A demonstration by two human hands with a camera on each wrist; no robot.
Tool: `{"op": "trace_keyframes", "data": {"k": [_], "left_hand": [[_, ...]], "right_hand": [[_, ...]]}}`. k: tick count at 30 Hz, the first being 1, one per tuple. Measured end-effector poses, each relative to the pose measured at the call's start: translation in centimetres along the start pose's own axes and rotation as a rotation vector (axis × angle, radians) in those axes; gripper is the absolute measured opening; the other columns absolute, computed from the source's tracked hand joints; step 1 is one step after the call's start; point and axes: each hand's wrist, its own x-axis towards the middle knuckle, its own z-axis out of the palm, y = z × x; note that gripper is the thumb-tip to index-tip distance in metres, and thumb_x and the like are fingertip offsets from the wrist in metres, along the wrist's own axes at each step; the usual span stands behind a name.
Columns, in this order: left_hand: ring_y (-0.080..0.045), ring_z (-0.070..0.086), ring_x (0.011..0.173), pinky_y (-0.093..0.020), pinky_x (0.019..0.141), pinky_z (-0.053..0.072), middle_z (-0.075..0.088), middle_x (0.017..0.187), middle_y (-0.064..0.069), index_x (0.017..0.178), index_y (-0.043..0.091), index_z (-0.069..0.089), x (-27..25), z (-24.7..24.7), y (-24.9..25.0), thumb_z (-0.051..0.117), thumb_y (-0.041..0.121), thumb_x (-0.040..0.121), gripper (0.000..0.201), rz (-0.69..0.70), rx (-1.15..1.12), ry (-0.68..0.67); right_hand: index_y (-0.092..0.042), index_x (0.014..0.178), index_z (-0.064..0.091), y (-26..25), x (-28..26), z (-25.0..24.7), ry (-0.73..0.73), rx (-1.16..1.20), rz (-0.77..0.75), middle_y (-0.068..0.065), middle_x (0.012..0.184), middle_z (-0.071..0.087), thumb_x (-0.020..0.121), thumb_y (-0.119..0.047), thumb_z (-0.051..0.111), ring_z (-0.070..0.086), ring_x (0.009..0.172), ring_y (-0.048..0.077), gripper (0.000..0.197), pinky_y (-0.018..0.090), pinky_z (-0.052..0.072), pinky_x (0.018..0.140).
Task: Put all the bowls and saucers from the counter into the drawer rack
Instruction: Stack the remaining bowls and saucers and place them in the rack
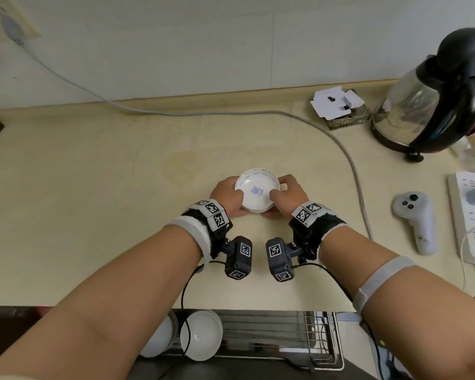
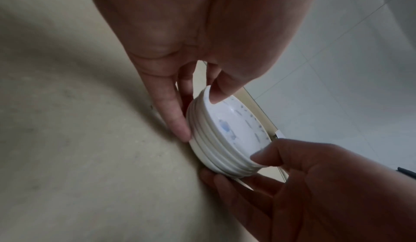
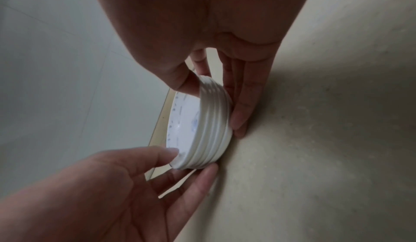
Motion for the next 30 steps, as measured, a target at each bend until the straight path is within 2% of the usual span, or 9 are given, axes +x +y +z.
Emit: {"op": "trace_keyframes", "data": {"k": [3,8,10,13,18,21,23,27,30], "left_hand": [[-0.033,0.063,0.105,-0.026,0.055,0.062,0.06,0.119,-0.012,0.138,0.011,0.057,-1.6,-1.0,-0.8,0.048,-0.01,0.09,0.053,0.027,-0.131,0.021],[-0.04,0.064,0.109,-0.036,0.057,0.064,0.061,0.118,-0.015,0.134,0.014,0.061,-4.2,-1.7,-3.2,0.046,-0.009,0.089,0.053,-0.015,-0.249,0.015],[-0.04,0.066,0.109,-0.039,0.062,0.064,0.062,0.119,-0.018,0.133,0.016,0.063,-10.8,-6.9,-8.2,0.048,-0.005,0.09,0.05,-0.029,-0.363,0.22],[-0.036,0.069,0.103,-0.038,0.072,0.063,0.067,0.121,-0.019,0.127,0.021,0.067,-11.8,-7.3,-9.4,0.054,0.006,0.094,0.039,-0.038,-0.4,0.216],[-0.027,0.071,0.084,-0.038,0.079,0.059,0.07,0.098,-0.01,0.119,0.014,0.07,-16.6,-8.7,-12.8,0.05,0.041,0.102,0.037,-0.121,-0.474,0.225],[-0.025,0.067,0.072,-0.031,0.064,0.053,0.065,0.085,-0.01,0.095,0.012,0.069,-20.2,-9.3,-18.7,0.052,0.037,0.102,0.031,-0.205,-0.391,0.446],[-0.034,0.068,0.086,-0.032,0.069,0.05,0.066,0.084,-0.011,0.091,0.01,0.065,-22.4,-8.9,-22.8,0.061,0.036,0.095,0.026,-0.386,-0.229,0.629],[-0.038,0.06,0.119,-0.042,0.099,0.051,0.059,0.134,-0.015,0.138,-0.001,0.043,-25.3,-6.2,-29.0,0.087,0.047,0.066,0.098,-0.754,-0.505,0.686],[-0.033,0.062,0.108,-0.052,0.089,0.058,0.06,0.127,-0.009,0.133,0.012,0.044,-24.8,-3.4,-31.9,0.089,0.058,0.039,0.115,-0.794,-0.647,0.544]], "right_hand": [[-0.012,0.129,0.043,0.0,-0.7,0.4,-0.048,-0.066,-0.029,0.013,0.115,0.055,0.09,-0.015,0.053,0.061,0.09,0.03,0.041,0.023,0.054,0.052],[-0.006,0.128,0.056,0.7,-1.8,0.7,-0.14,-0.085,-0.059,0.015,0.12,0.063,0.09,-0.01,0.048,0.066,0.088,0.029,0.039,0.04,0.058,0.069],[-0.007,0.121,0.06,0.7,-6.6,6.6,-0.399,-0.152,-0.109,0.019,0.12,0.066,0.084,-0.01,0.05,0.067,0.101,0.037,0.039,0.052,0.058,0.085],[-0.002,0.124,0.057,0.9,-7.4,6.5,-0.475,-0.027,-0.05,0.023,0.121,0.063,0.087,-0.001,0.048,0.064,0.109,0.043,0.038,0.059,0.055,0.089],[0.002,0.129,0.054,3.5,-9.7,7.9,-0.618,0.02,0.014,0.024,0.127,0.062,0.091,0.004,0.047,0.063,0.112,0.042,0.038,0.056,0.056,0.09],[0.001,0.127,0.055,5.9,-11.9,9.0,-0.723,0.015,0.057,0.023,0.128,0.062,0.095,0.003,0.048,0.064,0.113,0.038,0.033,0.05,0.059,0.087],[-0.002,0.121,0.059,7.4,-13.5,9.2,-0.756,0.016,0.086,0.02,0.124,0.065,0.095,0.003,0.048,0.066,0.108,0.035,0.029,0.045,0.061,0.081],[-0.004,0.121,0.061,10.6,-16.2,8.7,-0.789,-0.044,0.134,0.017,0.118,0.07,0.094,0.003,0.05,0.069,0.106,0.033,0.03,0.042,0.062,0.077],[-0.005,0.119,0.061,13.0,-17.0,8.3,-0.777,-0.096,0.154,0.016,0.119,0.069,0.093,0.004,0.05,0.067,0.109,0.035,0.03,0.046,0.062,0.079]]}}
